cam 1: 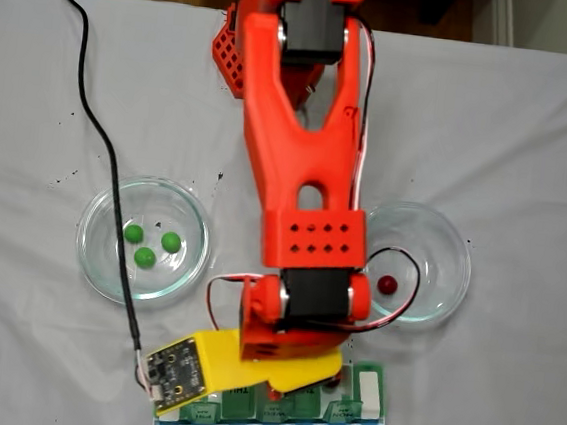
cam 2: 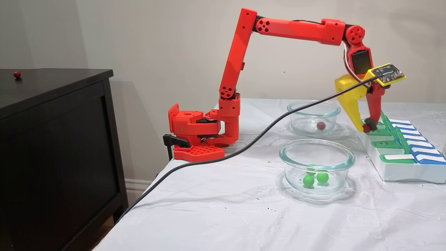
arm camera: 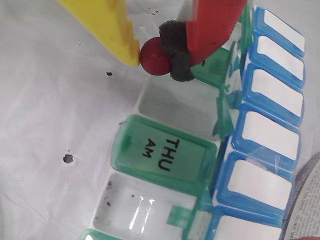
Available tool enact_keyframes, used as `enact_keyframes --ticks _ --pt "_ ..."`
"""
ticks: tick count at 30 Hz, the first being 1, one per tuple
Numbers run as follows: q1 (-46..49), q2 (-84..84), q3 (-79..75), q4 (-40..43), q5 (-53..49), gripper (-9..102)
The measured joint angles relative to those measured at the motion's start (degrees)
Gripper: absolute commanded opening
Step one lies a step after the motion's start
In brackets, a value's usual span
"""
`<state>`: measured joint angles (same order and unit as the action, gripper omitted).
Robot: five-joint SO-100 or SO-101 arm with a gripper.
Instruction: Sort medicines into box.
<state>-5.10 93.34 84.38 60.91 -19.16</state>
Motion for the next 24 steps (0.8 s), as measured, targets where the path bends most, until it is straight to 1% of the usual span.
enact_keyframes --ticks 5,13,14,15,18,22,24 --pt "0.2 0.0 0.0 -3.4 0.1 0" --pt "0.9 -0.3 0.0 -4.2 -0.1 0" --pt "0.9 -0.9 -0.4 -4.2 -0.3 3" --pt "0.9 -2.3 -1.2 -4.2 -0.7 9" --pt "0.9 -4.2 -2.1 -4.2 -1.4 19" --pt "1.0 -4.7 -2.3 -4.2 -2.1 25" --pt "1.0 -4.7 -2.3 -4.1 -2.5 24"
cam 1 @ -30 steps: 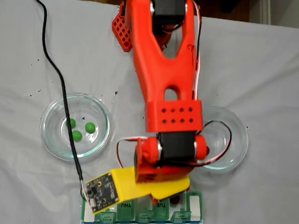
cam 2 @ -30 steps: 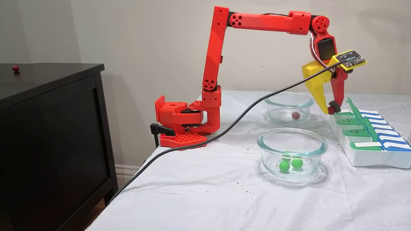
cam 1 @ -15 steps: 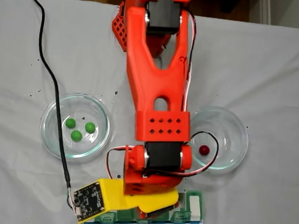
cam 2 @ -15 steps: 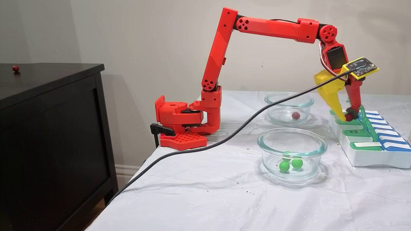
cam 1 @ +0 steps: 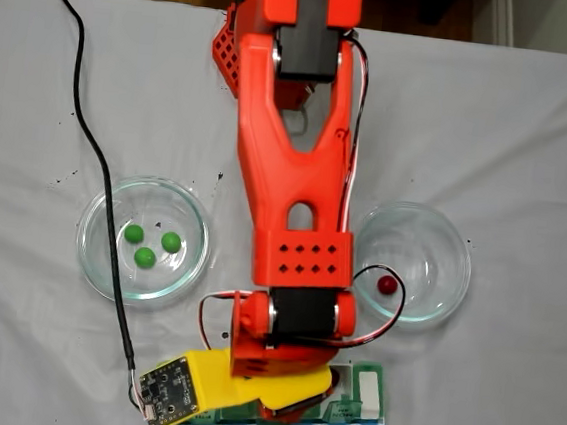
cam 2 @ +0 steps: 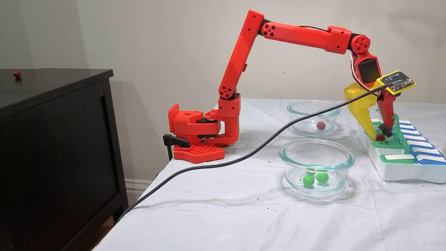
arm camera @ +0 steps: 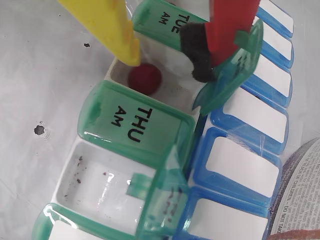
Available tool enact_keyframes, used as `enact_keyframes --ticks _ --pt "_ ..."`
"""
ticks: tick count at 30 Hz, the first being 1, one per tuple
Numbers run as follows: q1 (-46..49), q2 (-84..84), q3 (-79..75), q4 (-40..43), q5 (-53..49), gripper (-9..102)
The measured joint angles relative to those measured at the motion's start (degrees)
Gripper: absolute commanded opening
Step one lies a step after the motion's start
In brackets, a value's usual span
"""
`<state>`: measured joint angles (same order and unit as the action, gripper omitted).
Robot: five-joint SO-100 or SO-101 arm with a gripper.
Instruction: Sort medicines into box.
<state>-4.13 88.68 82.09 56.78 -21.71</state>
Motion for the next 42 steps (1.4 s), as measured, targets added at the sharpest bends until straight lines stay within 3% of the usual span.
enact_keyframes --ticks 5,9,15,23,26,29,42 --pt "0.4 0.0 0.0 0.6 -1.4 19" --pt "-0.6 1.3 0.0 2.8 -2.9 0" --pt "-4.3 9.2 1.6 7.6 -7.2 0" --pt "-16.6 20.2 9.2 12.1 -16.2 0" --pt "-21.8 21.9 13.6 12.8 -20.0 14" --pt "-24.4 22.1 16.2 12.7 -22.0 16" --pt "-26.2 22.1 20.3 11.4 -27.1 17"
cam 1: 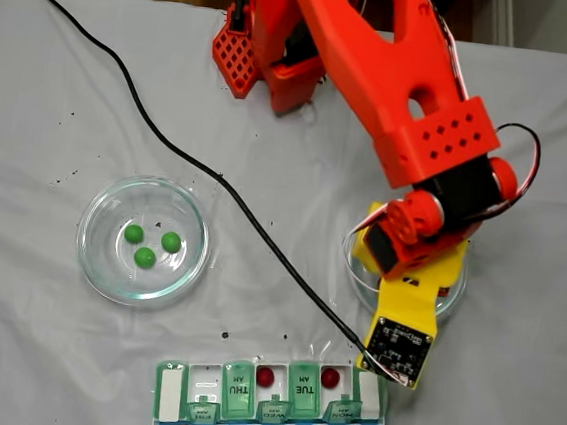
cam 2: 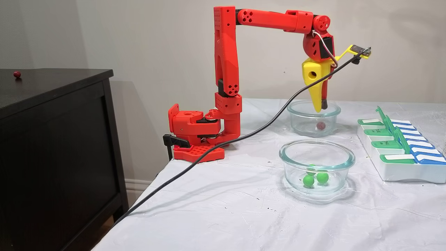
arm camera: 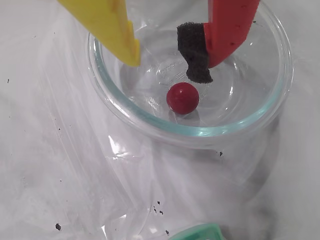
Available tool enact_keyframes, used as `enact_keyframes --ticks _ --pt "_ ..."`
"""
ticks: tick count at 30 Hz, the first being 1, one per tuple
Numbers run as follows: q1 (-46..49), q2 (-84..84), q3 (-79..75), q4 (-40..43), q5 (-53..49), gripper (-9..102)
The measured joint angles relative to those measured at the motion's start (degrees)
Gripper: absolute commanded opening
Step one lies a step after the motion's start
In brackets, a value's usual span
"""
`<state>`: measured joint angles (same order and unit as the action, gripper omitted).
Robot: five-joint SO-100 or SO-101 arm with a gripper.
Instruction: Sort medicines into box.
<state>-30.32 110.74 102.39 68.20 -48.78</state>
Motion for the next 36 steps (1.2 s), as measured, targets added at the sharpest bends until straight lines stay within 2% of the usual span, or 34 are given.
enact_keyframes --ticks 20,36 --pt "-1.8 -4.2 3.5 -4.2 -0.7 18" --pt "-0.9 -8.3 5.4 -11.0 -0.7 17"
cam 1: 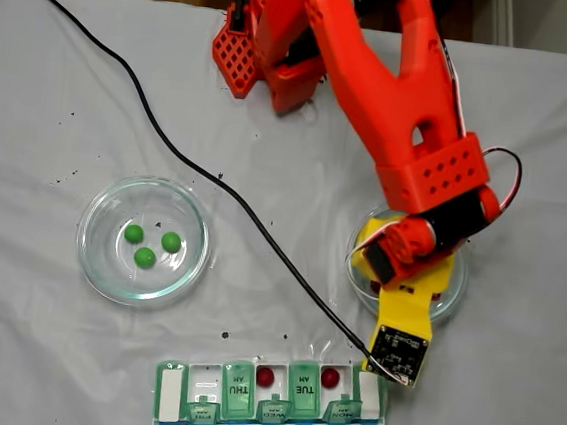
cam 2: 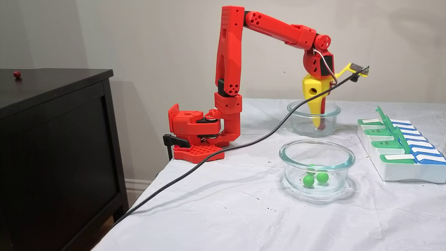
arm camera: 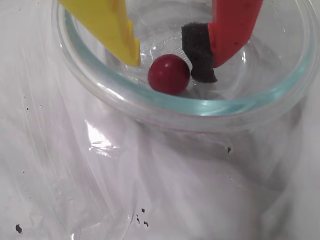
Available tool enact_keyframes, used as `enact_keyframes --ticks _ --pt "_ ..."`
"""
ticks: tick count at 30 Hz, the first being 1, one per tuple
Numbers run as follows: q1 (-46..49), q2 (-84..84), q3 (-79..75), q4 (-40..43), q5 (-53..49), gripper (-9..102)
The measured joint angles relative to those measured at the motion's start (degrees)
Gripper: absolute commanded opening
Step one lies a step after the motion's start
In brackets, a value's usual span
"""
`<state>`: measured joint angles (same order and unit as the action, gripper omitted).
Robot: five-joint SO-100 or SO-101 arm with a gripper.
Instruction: Sort medicines into box.
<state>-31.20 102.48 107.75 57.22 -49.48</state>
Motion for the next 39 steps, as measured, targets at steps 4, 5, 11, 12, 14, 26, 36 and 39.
enact_keyframes --ticks 4,5,11,12,14,26,36,39 --pt "0.0 -0.8 0.0 -1.1 0.0 17" --pt "0.0 -1.0 0.0 -1.3 0.0 17" --pt "0.2 -1.6 0.0 -2.1 -0.2 17" --pt "0.2 -1.6 0.0 -2.1 -0.4 17" --pt "0.4 -1.6 0.0 -2.1 -0.9 16" --pt "2.2 -1.6 0.0 -3.6 -1.2 15" --pt "3.4 -1.6 0.0 -5.4 -2.0 13" --pt "4.0 -1.6 0.0 -5.9 -2.5 11"
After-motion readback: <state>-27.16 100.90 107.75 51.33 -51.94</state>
